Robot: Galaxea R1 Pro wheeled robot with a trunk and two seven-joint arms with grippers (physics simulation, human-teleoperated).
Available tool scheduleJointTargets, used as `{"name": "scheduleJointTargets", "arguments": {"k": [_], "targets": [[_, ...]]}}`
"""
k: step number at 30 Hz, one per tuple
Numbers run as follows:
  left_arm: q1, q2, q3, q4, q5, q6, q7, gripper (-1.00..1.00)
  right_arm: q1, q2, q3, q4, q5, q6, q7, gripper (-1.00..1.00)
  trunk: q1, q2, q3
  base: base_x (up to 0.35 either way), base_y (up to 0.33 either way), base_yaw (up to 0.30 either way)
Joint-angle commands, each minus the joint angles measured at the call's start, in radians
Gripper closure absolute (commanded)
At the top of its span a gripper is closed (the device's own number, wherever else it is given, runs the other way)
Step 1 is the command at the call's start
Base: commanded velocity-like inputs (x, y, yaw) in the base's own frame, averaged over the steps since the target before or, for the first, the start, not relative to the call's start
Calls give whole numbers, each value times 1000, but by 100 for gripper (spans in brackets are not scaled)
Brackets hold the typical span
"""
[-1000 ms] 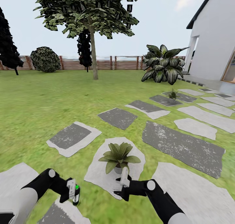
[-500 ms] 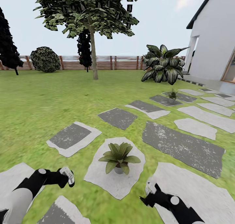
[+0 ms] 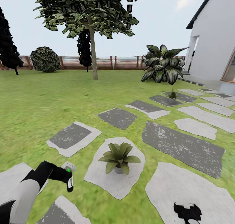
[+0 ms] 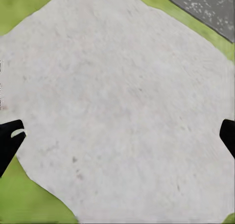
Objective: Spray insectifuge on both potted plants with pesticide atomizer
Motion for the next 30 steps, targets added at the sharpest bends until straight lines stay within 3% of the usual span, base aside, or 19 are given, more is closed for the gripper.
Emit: {"name": "scheduleJointTargets", "arguments": {"k": [1,11,14,16,22,30], "targets": [[-3,-7,5,-2,-5,51,-6,100,-1,-1,-16,3,11,-3,15,-100,0,0,-1,0,0,0],[0,-16,0,-3,-9,115,-4,100,-1,8,-25,4,9,-4,55,-100,0,0,-1,0,0,0],[-3,-25,-1,-3,-10,208,-5,100,-1,7,-27,3,9,-6,53,-100,0,0,-1,0,0,0],[-4,-32,-7,-4,-12,295,-6,100,-1,2,-29,3,-9,-6,52,-100,0,0,-1,0,0,0],[-5,-33,-29,-5,-13,353,-6,100,0,-1,-30,2,-123,-4,50,-100,0,0,-1,0,0,0],[-2,-33,-43,-4,-14,358,-5,100,2,3,-28,3,-142,-2,50,-100,0,0,0,189,0,-68]]}}
